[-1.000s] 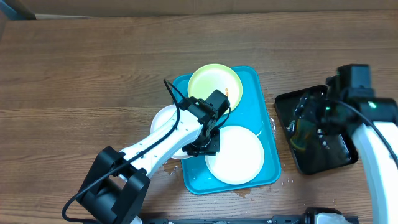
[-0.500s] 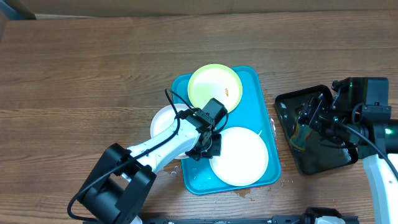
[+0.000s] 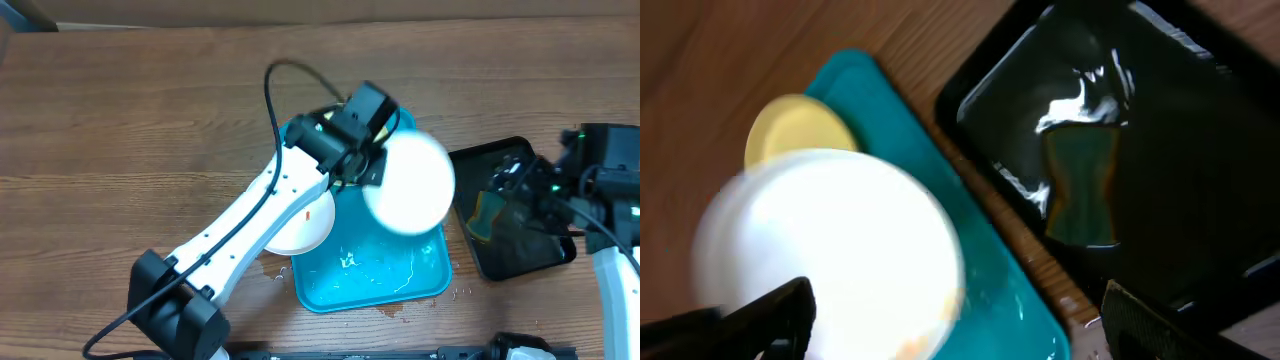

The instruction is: Clean dirty plates on tray and stack at the side

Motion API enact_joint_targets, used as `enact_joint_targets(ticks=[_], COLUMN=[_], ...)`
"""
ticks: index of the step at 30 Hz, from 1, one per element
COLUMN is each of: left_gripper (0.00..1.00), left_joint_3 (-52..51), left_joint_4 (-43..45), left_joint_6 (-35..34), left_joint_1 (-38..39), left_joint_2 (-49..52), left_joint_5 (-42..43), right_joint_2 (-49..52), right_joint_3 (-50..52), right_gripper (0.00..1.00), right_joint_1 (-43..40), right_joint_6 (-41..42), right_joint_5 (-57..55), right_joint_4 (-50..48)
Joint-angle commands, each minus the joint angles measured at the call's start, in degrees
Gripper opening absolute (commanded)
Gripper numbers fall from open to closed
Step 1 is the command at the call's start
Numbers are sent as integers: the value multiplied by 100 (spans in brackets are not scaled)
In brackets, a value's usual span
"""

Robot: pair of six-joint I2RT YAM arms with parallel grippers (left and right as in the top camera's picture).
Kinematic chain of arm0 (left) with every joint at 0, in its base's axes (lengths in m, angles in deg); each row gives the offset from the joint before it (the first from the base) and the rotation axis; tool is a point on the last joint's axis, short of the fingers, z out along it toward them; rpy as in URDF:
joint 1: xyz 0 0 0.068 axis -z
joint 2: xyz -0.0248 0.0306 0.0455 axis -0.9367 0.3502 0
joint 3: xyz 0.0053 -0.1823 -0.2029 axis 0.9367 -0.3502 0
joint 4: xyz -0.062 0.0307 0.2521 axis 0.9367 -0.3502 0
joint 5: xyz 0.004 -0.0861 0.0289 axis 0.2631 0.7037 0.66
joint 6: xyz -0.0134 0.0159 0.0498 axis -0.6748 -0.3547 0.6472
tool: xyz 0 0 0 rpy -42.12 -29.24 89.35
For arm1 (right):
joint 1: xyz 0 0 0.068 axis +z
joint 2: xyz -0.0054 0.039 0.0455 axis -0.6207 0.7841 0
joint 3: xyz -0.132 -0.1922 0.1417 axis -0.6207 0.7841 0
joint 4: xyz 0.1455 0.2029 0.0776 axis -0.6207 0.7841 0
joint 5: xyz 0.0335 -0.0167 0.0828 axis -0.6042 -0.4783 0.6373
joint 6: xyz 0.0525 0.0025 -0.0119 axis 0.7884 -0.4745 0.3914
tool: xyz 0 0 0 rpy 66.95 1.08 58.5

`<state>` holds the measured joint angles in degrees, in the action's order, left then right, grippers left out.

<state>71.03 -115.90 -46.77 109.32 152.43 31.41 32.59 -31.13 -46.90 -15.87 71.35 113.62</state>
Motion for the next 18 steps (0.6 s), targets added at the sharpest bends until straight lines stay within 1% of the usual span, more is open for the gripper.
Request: enact_joint_targets(ticks=[1, 4, 5, 8, 9, 10, 14, 16, 18], left_gripper=[4, 4, 4, 4, 4, 4, 4, 4, 4], left_joint_3=[691, 776, 776, 776, 776, 776, 778, 776, 778], left_joint_4=[284, 907, 1237, 1976, 2216, 2702, 3383, 3615, 3788], left_joint_6=[275, 422, 455, 719, 879, 1364, 2647, 3056, 3410], left_joint_1=[177, 348, 470, 774, 883, 1165, 1812, 2068, 2258], left_joint_2=[-31, -28, 37, 280, 387, 640, 1176, 1392, 1534], left_joint_5=[-874, -1298, -1602, -2164, -2317, -2706, -4033, -4728, -5099], right_joint_2=[-68, -68, -68, -68, -68, -68, -68, -68, -68], right_joint_3=[-92, -92, -92, -92, -92, -92, -92, -92, -92], right_gripper=[94, 95, 95, 95, 95, 95, 95, 95, 95], right_joint_1=[-809, -1683, -2129, -2721, -2813, -2883, -2883, -2883, -2883], right_joint_6=[348, 315, 302, 304, 304, 304, 302, 302, 304], right_joint_5=[-175, 260, 579, 1029, 1088, 1117, 1117, 1115, 1117], right_joint_4=[15, 70, 125, 264, 280, 286, 286, 289, 282])
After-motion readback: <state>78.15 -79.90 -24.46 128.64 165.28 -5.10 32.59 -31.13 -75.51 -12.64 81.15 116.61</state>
